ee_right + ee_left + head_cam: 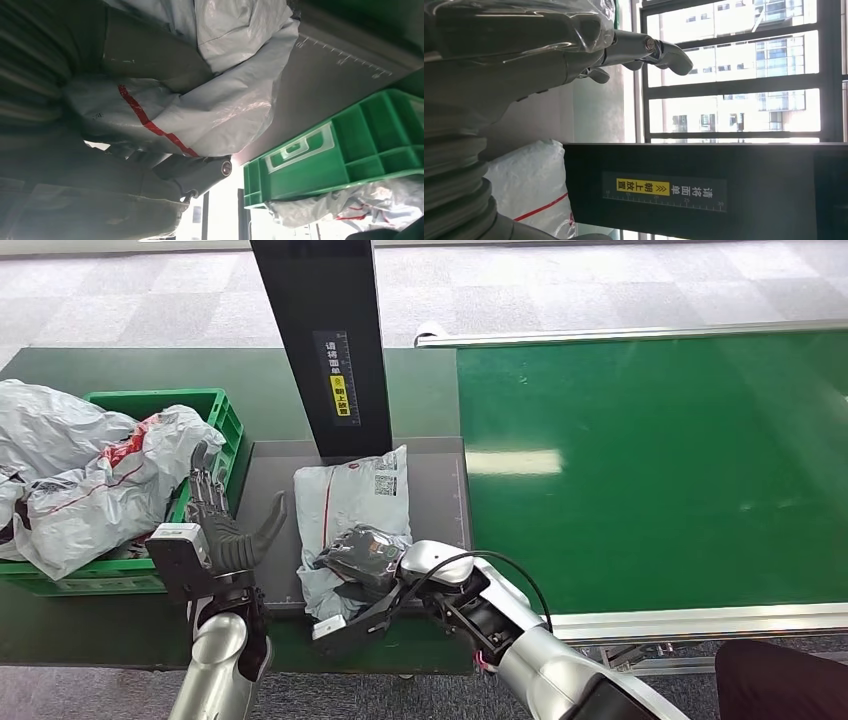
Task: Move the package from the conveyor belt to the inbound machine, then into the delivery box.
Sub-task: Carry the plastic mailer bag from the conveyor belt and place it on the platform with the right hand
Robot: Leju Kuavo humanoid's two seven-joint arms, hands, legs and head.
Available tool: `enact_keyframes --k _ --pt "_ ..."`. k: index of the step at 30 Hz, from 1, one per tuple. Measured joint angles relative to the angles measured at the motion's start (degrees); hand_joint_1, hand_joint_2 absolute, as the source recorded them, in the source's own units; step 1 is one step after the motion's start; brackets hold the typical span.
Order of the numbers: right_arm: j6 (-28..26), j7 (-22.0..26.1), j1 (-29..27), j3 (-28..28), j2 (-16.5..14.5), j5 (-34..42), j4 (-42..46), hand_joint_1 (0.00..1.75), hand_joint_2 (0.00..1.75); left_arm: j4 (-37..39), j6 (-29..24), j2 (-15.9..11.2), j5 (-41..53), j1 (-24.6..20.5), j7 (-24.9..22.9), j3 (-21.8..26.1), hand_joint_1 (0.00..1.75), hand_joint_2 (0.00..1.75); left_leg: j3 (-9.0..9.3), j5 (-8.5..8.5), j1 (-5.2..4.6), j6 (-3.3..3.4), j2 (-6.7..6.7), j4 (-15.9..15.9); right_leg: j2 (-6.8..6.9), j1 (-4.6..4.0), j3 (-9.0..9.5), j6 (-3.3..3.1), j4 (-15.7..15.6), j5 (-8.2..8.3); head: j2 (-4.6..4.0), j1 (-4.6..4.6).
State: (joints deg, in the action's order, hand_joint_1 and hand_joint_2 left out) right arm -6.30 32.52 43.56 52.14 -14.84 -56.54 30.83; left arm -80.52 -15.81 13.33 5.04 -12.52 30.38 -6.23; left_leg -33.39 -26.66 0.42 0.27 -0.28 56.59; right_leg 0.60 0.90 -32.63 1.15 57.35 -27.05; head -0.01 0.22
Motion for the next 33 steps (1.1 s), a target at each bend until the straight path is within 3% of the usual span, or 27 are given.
enact_keyframes --k 9,16,17,20,21,27,33 --pt "-0.4 -0.1 0.1 1.7 0.0 0.2 -0.2 1.75 1.75 0.0 0.0 0.0 0.0 -0.2 0.0 0.6 0.0 1.75 0.01 0.0 -0.01 0.0 0.0 0.0 0.0 0.0 0.01 -0.01 0.0 0.01 -0.01 -0.01" --pt "-5.7 -2.2 0.3 3.8 -0.3 0.5 -1.5 1.75 1.75 0.1 0.8 0.3 0.0 -0.7 0.0 0.8 0.0 1.75 0.01 0.0 0.0 0.0 0.0 0.0 0.0 0.0 0.0 -0.01 0.0 0.01 0.01 -0.01" --pt "-6.0 -2.2 0.3 3.9 -0.4 1.0 -1.8 1.42 1.75 0.1 0.9 0.4 0.0 -0.9 0.0 0.8 0.0 1.75 0.02 0.0 0.0 0.0 0.0 0.0 0.0 0.0 0.0 -0.01 0.0 0.01 0.0 -0.01" --pt "-6.0 -3.0 0.4 4.2 -0.8 2.8 -2.7 0.11 1.75 0.4 1.2 0.6 0.1 -1.5 0.0 0.8 0.0 1.75 0.02 0.01 0.0 0.0 0.0 0.0 0.0 0.0 0.01 -0.01 0.0 0.02 -0.01 0.0" --pt "-5.8 -3.6 0.4 4.2 -0.9 3.6 -3.0 0.0 1.75 0.5 1.3 0.7 0.3 -1.7 -0.1 0.7 0.0 1.75 0.02 0.01 -0.01 0.0 0.0 0.0 0.0 0.0 0.0 -0.01 0.0 0.02 0.0 0.0" --pt "-3.9 -4.0 -0.5 -0.9 -0.2 15.2 -2.6 0.0 1.75 1.5 1.9 0.8 1.2 -2.4 -0.6 0.8 0.0 1.75 0.02 0.01 -0.01 0.0 -0.01 0.0 0.0 0.0 0.0 -0.01 0.0 0.02 -0.01 -0.01" --pt "-4.0 -4.5 -2.8 -7.9 2.3 17.9 2.7 0.0 1.75 1.9 2.1 0.8 1.9 -2.4 -1.0 1.1 0.0 1.75 0.02 0.0 -0.01 0.0 -0.01 0.0 0.0 0.01 0.0 -0.01 0.0 0.02 0.0 -0.01"
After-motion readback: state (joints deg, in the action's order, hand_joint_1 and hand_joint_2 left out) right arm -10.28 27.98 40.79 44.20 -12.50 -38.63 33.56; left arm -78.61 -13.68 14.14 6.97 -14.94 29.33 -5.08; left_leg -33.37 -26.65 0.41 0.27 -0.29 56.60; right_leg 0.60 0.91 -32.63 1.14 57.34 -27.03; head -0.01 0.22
